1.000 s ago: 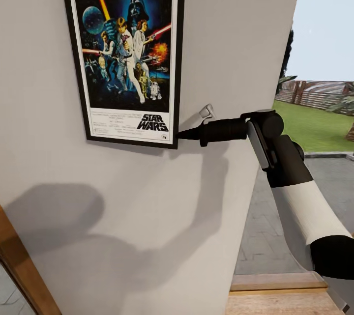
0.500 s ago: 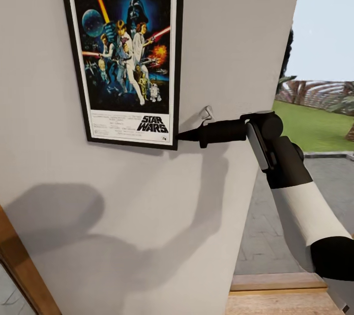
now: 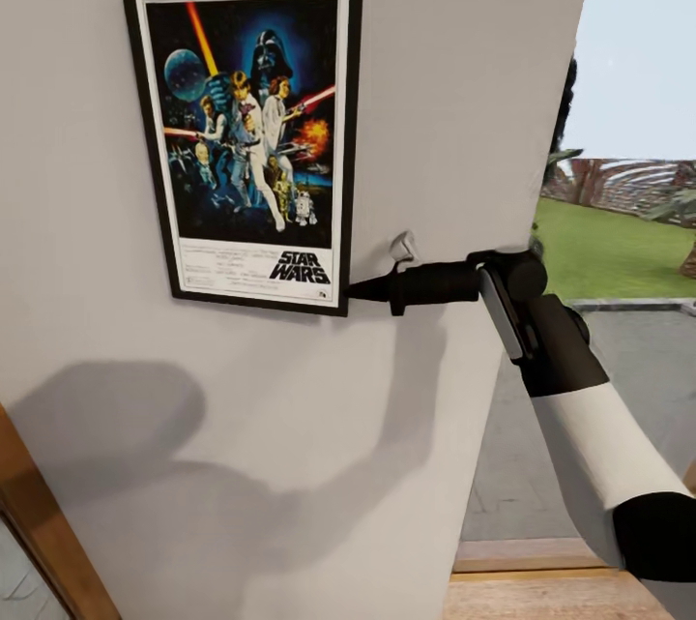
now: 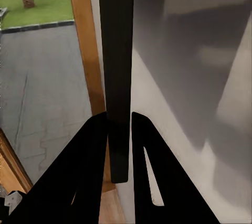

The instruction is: Pick up the poster from the kitchen countertop and hang it on one of the wall nails in the kitchen.

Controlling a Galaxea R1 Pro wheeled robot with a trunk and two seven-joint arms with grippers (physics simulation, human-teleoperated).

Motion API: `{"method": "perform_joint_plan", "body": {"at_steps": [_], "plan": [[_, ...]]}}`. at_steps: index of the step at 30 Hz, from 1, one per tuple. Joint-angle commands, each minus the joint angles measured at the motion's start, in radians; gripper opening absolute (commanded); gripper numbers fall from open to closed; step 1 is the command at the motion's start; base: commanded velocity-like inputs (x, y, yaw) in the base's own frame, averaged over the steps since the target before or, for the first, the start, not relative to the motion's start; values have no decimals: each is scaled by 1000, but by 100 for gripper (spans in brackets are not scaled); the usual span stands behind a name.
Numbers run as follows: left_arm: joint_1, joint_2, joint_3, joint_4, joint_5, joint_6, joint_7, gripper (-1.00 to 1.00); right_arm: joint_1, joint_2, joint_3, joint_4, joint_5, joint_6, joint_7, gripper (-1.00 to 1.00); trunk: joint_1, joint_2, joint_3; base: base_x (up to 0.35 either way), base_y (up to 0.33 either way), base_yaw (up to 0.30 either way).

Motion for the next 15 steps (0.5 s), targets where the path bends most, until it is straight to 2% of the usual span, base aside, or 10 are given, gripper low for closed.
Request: {"method": "perform_joint_plan", "body": {"at_steps": [1,6,15], "plan": [[0,0,2,0,10,1,-8,100,4,-1,2,0,-10,10,-2,-100,0,-1,0,0,0,0],[0,0,2,0,10,1,-8,100,24,-1,2,0,-10,6,-2,-100,0,-1,0,0,0,0],[0,0,2,0,10,1,-8,100,31,-1,2,2,-11,-56,-1,-100,0,-1,0,0,0,0]]}}
